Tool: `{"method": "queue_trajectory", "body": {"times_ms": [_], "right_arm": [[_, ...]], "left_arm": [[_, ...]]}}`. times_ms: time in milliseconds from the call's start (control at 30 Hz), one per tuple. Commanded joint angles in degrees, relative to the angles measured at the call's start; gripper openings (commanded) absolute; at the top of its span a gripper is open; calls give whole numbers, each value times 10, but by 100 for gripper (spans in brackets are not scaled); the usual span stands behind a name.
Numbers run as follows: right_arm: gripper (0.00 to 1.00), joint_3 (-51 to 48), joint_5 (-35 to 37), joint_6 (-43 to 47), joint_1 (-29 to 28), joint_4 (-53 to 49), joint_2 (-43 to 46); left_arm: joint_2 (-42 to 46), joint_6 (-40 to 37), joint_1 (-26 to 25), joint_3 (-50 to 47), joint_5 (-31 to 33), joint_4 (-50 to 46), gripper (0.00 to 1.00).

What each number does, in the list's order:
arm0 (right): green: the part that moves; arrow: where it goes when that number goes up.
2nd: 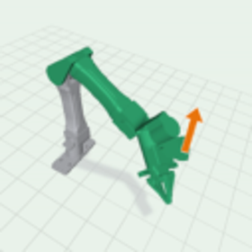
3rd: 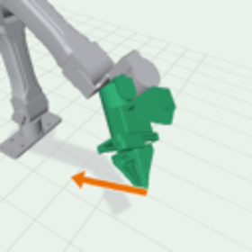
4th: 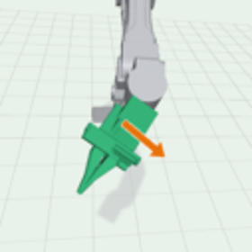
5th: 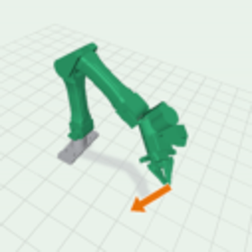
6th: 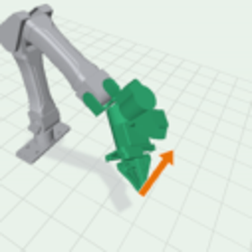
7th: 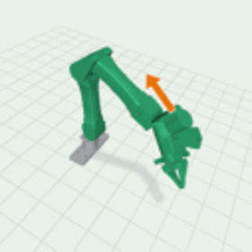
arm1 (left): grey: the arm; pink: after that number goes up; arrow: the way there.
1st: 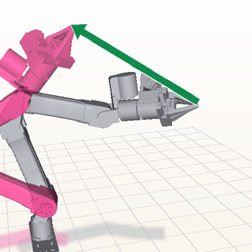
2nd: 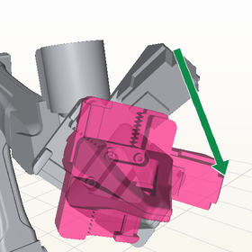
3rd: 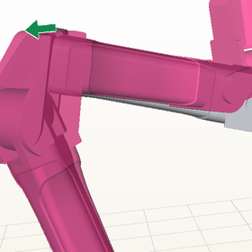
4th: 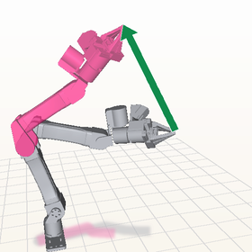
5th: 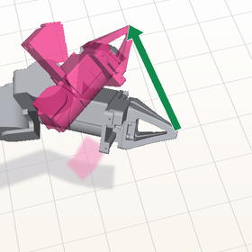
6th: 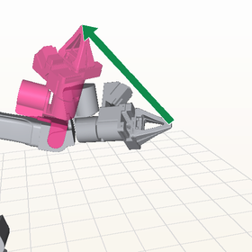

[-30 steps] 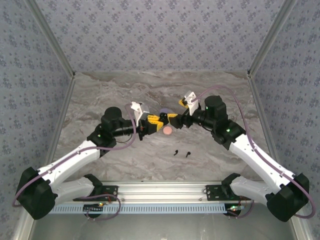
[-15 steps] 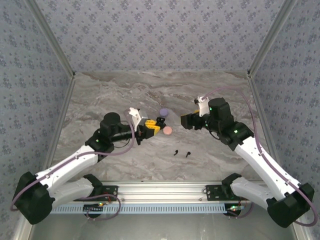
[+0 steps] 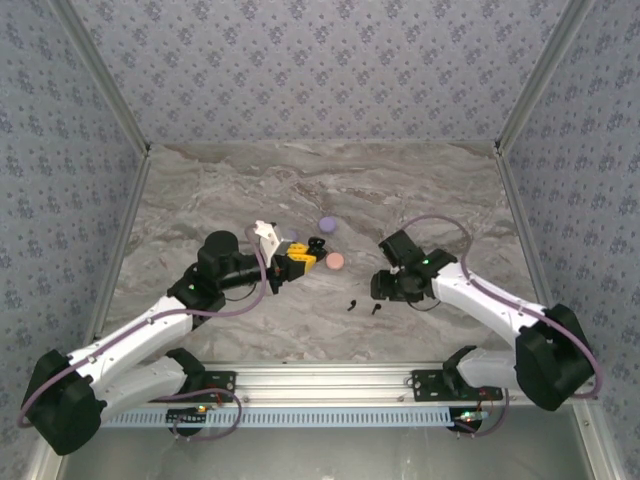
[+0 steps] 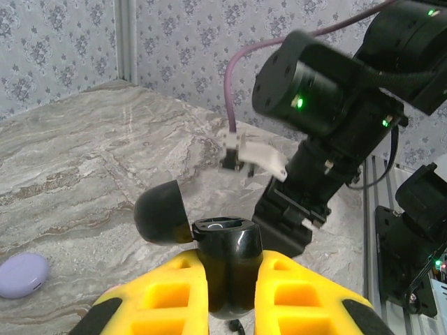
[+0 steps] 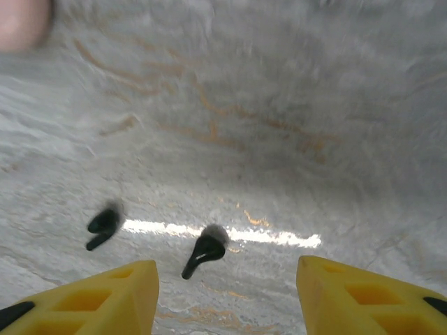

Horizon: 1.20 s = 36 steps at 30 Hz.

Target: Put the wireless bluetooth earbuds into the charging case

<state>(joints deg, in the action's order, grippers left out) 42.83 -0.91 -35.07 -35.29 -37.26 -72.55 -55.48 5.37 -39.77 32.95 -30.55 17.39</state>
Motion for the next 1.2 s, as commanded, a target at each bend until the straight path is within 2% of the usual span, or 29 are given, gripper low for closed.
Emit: {"method": "queue_trajectory", "body": {"times_ms": [0,400,733,967,1167], "right_arm": [[56,-9,17,-54,-23,5,-29],[49,5,25,-89,-70,42,-108],[42,10,36,-91,-77,52,-133],[35,15,45,-85,-77,59,-138],[25,23,49,-73,-77,55,-137]], "left_arm": [[9,-8,-5,-7,0,16,4],[11,-11,-6,-9,0,13,4],[13,-13,-5,-7,2,10,3],[12,-13,-5,-5,2,9,3],[10,-14,-5,-4,2,9,3]]}}
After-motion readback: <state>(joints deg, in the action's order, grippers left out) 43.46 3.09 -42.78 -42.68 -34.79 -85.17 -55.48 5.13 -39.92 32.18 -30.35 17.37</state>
